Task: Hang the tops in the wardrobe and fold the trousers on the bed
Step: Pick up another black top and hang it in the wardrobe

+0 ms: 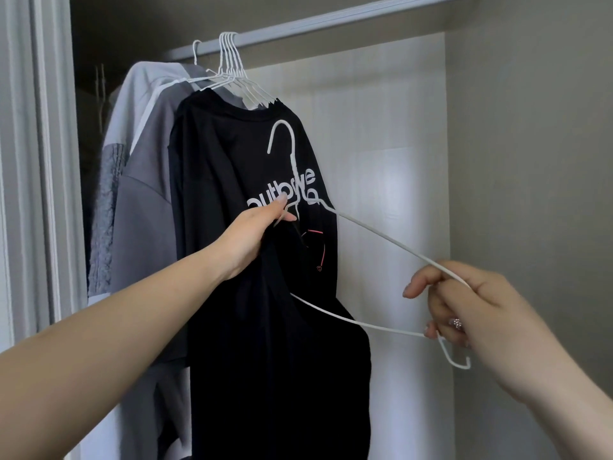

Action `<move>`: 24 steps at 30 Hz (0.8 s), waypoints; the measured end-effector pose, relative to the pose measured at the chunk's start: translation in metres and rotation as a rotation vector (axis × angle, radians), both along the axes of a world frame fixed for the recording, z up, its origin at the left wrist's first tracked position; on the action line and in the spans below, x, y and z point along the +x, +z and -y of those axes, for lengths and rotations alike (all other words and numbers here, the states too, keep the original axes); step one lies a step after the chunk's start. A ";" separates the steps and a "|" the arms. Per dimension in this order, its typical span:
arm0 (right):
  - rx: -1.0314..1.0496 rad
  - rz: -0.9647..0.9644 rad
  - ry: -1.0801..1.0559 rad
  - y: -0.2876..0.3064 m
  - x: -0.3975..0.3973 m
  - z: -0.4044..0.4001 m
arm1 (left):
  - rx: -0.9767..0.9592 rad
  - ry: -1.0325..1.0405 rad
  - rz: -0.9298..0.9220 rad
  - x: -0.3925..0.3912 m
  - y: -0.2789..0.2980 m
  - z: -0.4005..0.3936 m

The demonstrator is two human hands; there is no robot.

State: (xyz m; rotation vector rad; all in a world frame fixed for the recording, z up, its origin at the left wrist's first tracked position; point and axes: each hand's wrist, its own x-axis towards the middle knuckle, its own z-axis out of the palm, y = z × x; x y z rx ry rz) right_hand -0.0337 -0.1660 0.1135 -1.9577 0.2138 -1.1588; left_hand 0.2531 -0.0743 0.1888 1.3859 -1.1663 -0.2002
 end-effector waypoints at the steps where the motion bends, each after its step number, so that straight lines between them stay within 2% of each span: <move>1: 0.008 -0.026 -0.007 0.000 0.002 -0.001 | 0.003 0.005 0.035 0.000 -0.001 0.001; 4: 0.015 -0.082 -0.010 -0.002 0.010 -0.001 | 0.023 0.050 0.064 -0.008 -0.005 0.003; 8: 0.008 -0.145 -0.004 -0.009 0.021 0.000 | 0.012 0.063 -0.001 -0.005 -0.006 0.006; 11: 0.069 -0.174 0.158 -0.013 0.022 0.005 | 0.032 0.056 -0.009 0.001 -0.009 0.010; 13: 0.205 -0.163 0.428 -0.015 0.020 0.011 | 0.057 0.060 0.029 0.003 -0.010 0.013; 15: 0.487 -0.099 0.658 -0.023 0.020 0.031 | 0.049 0.040 0.035 0.004 -0.012 0.016; 17: 0.647 -0.028 0.642 -0.034 0.031 0.044 | 0.014 0.017 0.013 0.006 -0.014 0.019; 18: 0.659 -0.037 0.588 -0.040 0.038 0.047 | 0.006 0.015 -0.007 0.007 -0.015 0.020; 21: 0.506 -0.196 0.411 -0.063 0.067 0.044 | 0.005 0.022 -0.034 0.006 -0.018 0.024; 24: 0.145 -0.393 0.240 -0.081 0.099 0.035 | -0.003 0.024 -0.049 0.003 -0.020 0.028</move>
